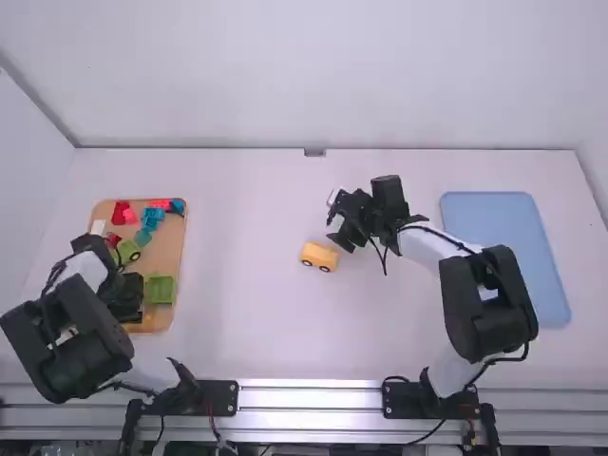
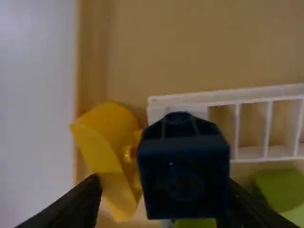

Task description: Assemble lego blocks to make yellow taxi

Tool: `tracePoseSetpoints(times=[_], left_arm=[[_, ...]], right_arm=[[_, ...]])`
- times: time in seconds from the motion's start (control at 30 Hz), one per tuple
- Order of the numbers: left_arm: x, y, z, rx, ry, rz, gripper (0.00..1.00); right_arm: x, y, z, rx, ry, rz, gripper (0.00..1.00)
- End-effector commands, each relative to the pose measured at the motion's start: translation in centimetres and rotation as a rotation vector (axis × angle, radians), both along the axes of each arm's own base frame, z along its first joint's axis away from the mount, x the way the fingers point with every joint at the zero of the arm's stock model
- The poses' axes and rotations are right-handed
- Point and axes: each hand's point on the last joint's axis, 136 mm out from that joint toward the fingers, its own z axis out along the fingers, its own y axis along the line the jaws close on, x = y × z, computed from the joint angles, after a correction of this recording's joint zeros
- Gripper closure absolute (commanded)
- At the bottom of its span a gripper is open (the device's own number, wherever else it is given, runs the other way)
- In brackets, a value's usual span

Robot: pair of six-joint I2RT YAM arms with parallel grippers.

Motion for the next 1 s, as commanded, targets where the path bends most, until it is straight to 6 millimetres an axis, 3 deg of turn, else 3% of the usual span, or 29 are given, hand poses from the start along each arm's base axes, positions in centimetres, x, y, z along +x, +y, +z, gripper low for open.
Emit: tracePoseSetpoints(times=[0.0, 0.13, 0.33, 0.5, 0.7, 0.97], left_arm=[[1.0, 0.6, 1.0, 0.005, -0.011, -0.015, 0.36], [1.1, 0.8, 1.5, 0.023, 0.003, -0.029, 0.35], [1.3, -0.6, 1.3, -0.004, 0.027, -0.156, 0.36], [0.6, -1.8, 1.0, -0.027, 0.073, -0.222, 0.36], [-2.4, -1.7, 1.5, -0.002, 0.213, -0.158, 0.36], [-2.9, -2.2, 0.7, -0.015, 0.217, -0.159, 0.35]], right_arm=[[-0.2, 0.2, 0.4, 0.007, -0.005, 0.005, 0.02], [-0.2, 0.1, 0.4, 0.006, -0.002, 0.005, 0.02], [-0.2, 0.2, 0.4, 0.008, -0.003, 0.007, 0.01], [-0.2, 0.2, 0.5, 0.009, -0.007, 0.007, 0.02], [-0.2, 0.2, 0.5, 0.008, -0.009, 0.006, 0.02], [-0.1, 0.6, 0.7, 0.012, -0.022, 0.014, 0.02]])
